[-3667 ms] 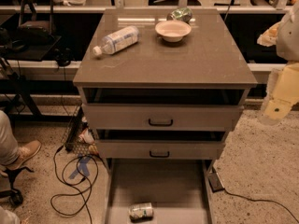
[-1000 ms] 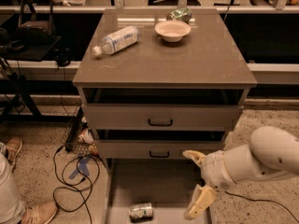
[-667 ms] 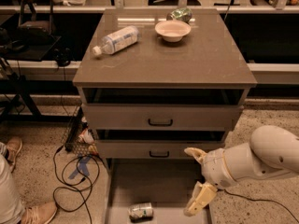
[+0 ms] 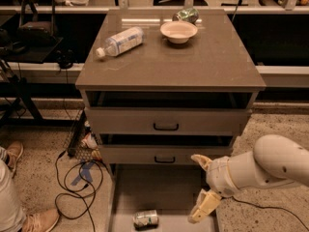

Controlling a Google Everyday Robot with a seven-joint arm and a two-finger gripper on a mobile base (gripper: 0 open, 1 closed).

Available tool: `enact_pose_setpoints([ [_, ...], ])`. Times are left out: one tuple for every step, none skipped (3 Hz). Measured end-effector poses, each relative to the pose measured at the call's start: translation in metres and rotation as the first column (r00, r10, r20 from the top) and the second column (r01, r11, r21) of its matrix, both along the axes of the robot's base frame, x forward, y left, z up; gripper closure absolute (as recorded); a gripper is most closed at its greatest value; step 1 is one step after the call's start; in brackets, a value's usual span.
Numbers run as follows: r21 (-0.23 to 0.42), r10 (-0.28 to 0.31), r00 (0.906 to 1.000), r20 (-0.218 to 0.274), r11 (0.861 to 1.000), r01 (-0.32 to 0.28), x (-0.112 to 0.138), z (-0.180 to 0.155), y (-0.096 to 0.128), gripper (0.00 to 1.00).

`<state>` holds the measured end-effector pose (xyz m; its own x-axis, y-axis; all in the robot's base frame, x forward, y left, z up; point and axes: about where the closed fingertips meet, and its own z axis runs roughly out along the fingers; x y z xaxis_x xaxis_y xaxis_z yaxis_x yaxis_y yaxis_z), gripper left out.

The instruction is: Pick 7up can from bottom drawer and place on counter

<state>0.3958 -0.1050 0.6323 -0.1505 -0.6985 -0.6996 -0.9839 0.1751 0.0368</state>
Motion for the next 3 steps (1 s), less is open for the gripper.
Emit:
enact_pose_setpoints([
  [-0.09, -0.047, 0.9989, -0.002, 0.995, 0.046, 0.023, -0.077, -0.01, 0.0],
  [-0.162, -0.089, 0.9959, 0.016, 0.983, 0.091, 0.059, -0.158, -0.019, 0.0],
  [-0.166, -0.106, 0.9942, 0.018, 0.98, 0.107, 0.093, -0.246, -0.007, 0.0],
])
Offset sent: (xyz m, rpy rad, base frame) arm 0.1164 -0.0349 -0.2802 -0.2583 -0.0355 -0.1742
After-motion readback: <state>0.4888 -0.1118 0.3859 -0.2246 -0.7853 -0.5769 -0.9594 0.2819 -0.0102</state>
